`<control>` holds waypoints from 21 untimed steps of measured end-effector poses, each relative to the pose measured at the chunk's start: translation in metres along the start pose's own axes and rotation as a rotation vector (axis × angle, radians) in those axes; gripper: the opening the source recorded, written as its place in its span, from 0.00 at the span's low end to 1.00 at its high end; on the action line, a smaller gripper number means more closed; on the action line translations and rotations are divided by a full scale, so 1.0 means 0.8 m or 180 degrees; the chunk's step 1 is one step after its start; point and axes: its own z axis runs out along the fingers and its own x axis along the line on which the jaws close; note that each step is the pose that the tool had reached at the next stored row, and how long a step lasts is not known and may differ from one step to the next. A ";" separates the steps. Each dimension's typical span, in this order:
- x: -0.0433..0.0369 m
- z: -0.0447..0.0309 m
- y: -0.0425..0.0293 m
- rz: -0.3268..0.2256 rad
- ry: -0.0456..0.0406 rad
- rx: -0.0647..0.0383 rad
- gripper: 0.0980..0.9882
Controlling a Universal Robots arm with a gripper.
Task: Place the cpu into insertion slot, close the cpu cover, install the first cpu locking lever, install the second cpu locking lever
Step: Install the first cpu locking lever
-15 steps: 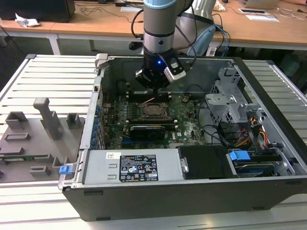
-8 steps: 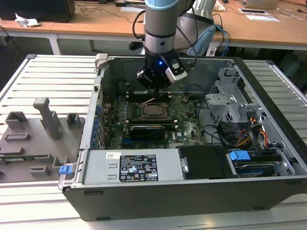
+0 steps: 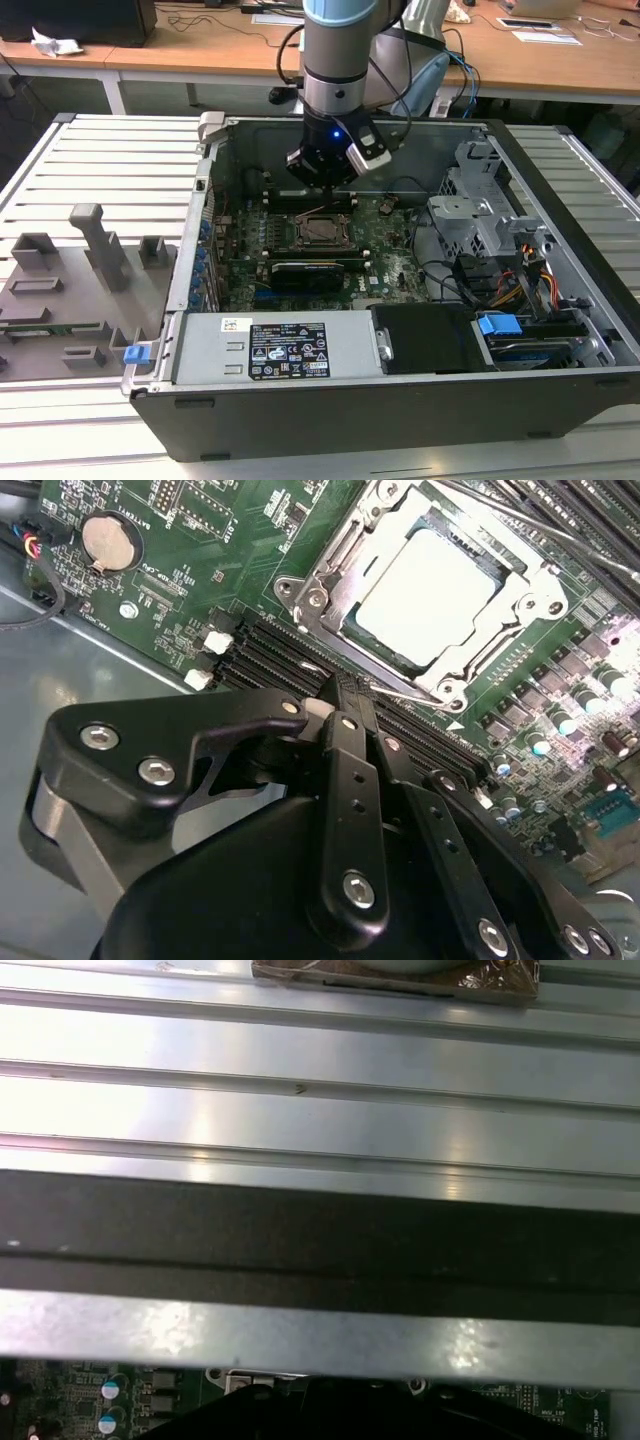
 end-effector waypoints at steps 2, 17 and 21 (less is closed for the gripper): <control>-0.002 0.0015 -0.0002 -0.0005 0.0001 0.0004 0.01; -0.008 0.0193 -0.0018 -0.0007 0.0002 0.0017 0.01; -0.008 0.0239 -0.0022 -0.0008 0.0003 0.0020 0.01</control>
